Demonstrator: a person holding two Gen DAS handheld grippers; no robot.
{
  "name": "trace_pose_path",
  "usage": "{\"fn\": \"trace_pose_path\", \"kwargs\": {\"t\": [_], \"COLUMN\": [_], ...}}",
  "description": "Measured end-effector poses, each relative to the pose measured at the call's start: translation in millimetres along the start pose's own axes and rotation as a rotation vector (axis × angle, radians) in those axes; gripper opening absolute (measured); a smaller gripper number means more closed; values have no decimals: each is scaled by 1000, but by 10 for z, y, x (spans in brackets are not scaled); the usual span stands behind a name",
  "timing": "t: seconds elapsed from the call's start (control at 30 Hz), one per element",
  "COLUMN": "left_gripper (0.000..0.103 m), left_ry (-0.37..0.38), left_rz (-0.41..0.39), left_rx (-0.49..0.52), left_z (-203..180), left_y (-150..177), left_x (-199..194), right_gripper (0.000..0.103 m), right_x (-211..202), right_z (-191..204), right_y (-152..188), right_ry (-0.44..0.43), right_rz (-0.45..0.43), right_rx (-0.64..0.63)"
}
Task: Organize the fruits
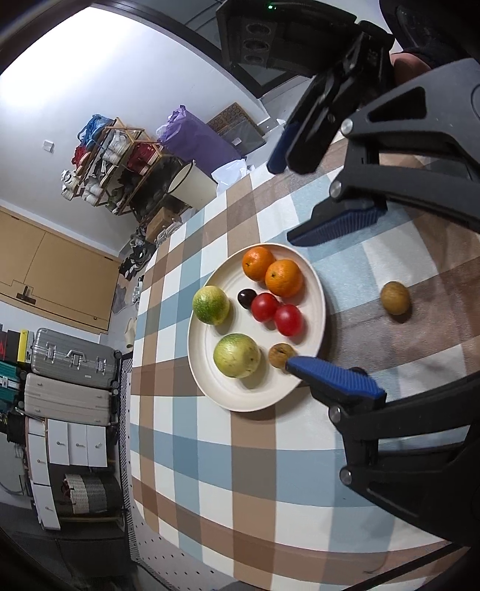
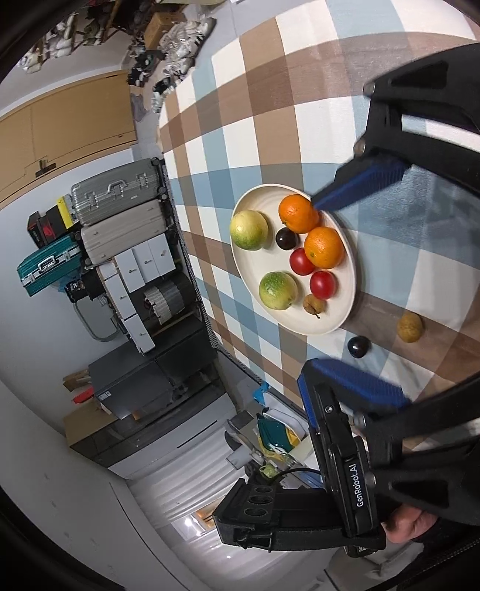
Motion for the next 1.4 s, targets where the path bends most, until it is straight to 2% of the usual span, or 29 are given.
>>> {"fn": "trace_pose_path", "kwargs": {"t": [0.13,0.37,0.47,0.57,0.77,0.93,1.07,1.2,1.4], "left_gripper": [80,83,90,101,102,102,102,102,102], "left_ry": [-6,-37,-53,-47,-68,-78,-78,-73,-62], "left_rz": [-29,-69,-82,-89,-105,-98,-94,-94,-67], "left_rx": [-2,-12,-34,-50,-61,-111,-145,-178,-222], "left_z": [-14,39,135,228,424,661,852,1006,1219], "left_y": [34,100,161,253,459,600,669,700,766], "left_x": [-145,-405,-518,-616,-721,-726,-720,-677,-548], "right_gripper": [95,99,100,102,102,102,102,102,102], "right_x": [-124,-300,-316,-276,-92,51,195,291,466], "right_z": [73,234,302,368,499,548,517,532,580], "right_y": [-30,-7,55,162,489,694,806,859,953], "right_ry": [8,15,14,6,-26,-6,56,79,84], "right_rz": [-42,-76,-68,-43,51,102,148,181,242], "right_rx": [-25,-57,-74,-89,-98,-113,-121,-140,-166]}}
Point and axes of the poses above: each gripper's, at about its wrist camera, not at the fingertips, and x roughly the way its jaws point, z to its left, y to its underside, the point moved 8 cm from there along x, roughly the way its jaws point, and after that the axes turned 3 degrees about -x, right-handed, at the moved point
